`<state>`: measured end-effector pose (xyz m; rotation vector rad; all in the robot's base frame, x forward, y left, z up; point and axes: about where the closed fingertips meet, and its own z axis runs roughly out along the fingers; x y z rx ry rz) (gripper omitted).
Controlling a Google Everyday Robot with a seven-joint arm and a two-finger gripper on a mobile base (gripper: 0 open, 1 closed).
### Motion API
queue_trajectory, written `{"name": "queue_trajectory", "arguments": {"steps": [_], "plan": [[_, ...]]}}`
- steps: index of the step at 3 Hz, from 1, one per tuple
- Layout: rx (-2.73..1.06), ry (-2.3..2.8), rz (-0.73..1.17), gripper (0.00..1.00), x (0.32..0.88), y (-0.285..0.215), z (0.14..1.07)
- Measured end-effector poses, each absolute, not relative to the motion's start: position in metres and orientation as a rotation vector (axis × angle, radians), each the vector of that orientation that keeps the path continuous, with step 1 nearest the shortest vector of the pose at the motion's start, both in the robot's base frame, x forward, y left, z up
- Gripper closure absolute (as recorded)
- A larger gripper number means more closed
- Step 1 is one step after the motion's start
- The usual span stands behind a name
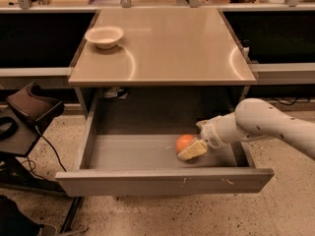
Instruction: Pick orange from top drawer and place on counter
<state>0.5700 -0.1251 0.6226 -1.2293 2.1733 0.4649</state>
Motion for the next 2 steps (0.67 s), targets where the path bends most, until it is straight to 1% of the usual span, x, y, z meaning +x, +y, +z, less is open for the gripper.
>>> {"name": "queue_trajectory", "arguments": {"steps": [2], "plan": [[-1.229,2.173,0.465,0.66,0.5700,-0.1251,0.6227]]}}
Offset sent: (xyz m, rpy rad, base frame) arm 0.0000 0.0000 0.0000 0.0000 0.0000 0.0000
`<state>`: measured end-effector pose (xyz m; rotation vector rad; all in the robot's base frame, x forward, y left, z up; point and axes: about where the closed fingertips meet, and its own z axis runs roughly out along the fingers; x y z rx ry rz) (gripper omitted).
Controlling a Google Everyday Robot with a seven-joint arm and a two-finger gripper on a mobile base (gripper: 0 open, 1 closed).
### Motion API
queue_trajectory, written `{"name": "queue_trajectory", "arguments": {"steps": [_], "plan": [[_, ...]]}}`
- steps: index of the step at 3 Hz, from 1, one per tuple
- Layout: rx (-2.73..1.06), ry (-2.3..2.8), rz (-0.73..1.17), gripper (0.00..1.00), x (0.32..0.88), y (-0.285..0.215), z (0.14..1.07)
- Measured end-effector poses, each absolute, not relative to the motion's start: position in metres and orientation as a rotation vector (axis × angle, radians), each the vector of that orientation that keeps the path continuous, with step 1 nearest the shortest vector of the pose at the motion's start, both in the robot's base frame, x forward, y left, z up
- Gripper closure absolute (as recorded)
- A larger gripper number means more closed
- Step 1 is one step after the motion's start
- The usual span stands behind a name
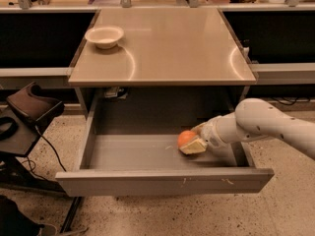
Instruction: Pick orange from top drawer and place on counter
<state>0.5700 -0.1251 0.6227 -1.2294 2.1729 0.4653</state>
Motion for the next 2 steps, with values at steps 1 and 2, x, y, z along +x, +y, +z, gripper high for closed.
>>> {"name": "queue_trajectory", "arguments": {"steps": [1,2], "plan": [[-1.229,2.120,0.512,0.89,0.577,-0.127,0.640],[-1.207,2.081,0.551,1.00,0.591,-0.147,0.674]]}}
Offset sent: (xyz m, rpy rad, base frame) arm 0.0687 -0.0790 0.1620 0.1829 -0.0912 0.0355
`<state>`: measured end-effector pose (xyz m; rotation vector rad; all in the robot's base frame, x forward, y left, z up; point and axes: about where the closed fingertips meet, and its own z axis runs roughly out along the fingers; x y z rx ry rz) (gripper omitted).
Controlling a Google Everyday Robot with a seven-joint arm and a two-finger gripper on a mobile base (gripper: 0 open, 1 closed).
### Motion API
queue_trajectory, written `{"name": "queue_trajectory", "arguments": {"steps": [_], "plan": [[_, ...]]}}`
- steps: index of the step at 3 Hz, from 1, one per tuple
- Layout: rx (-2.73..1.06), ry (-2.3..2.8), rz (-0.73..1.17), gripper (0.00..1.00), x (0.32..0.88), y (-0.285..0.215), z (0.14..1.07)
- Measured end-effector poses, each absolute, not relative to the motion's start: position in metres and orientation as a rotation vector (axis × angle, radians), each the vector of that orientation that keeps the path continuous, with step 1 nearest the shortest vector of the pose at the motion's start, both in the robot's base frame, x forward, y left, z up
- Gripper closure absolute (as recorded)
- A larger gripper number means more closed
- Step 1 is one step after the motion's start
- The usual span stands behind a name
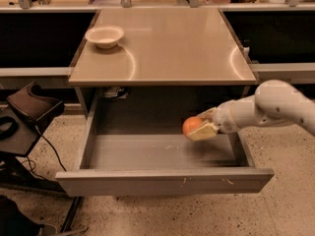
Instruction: Pick orange from top drawer and place on counter
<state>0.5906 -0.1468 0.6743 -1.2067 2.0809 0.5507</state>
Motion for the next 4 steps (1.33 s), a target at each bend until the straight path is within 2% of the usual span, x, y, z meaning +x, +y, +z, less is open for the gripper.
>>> {"name": "queue_trajectory", "arguments": {"steps": [1,2,3,4], "plan": [[-1.175,2.076,0.601,1.00,0.610,-0.180,0.723],[-1.100,2.046,0.567,1.00,0.630,-0.224,0.799],[-1.032,1.998,0.482,1.00,0.641,-0.262,0.886],[-0.988,1.943,0.411,1.00,0.659,-0.277,0.955]]}}
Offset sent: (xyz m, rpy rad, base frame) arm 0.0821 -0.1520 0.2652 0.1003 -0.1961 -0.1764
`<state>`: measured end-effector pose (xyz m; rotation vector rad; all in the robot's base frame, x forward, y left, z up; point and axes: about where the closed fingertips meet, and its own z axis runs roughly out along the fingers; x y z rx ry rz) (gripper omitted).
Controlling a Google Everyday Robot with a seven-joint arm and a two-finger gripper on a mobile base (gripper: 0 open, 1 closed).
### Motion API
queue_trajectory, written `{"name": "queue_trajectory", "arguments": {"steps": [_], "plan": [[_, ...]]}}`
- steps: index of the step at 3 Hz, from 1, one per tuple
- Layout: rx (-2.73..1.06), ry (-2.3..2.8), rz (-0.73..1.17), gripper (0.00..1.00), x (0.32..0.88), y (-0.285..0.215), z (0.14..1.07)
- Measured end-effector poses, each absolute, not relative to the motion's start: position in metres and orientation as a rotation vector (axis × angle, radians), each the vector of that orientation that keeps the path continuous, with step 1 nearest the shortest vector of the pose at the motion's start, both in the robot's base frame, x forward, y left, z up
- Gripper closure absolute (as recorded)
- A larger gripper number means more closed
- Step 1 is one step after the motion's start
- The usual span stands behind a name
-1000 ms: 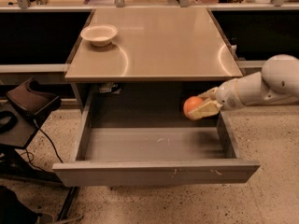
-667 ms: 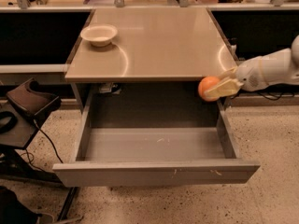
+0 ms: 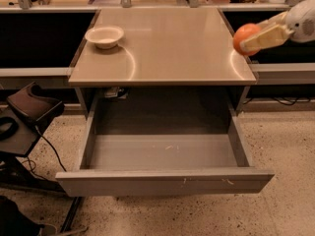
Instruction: Pick orange from top drawer and place on counter
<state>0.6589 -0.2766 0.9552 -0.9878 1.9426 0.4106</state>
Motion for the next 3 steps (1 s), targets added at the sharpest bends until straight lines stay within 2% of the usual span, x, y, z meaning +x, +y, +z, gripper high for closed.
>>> {"name": "queue_trajectory", "arguments": {"steps": [3], "plan": [[-0.833,1.855,0.346,1.00,0.787,-0.198,0.938]]}}
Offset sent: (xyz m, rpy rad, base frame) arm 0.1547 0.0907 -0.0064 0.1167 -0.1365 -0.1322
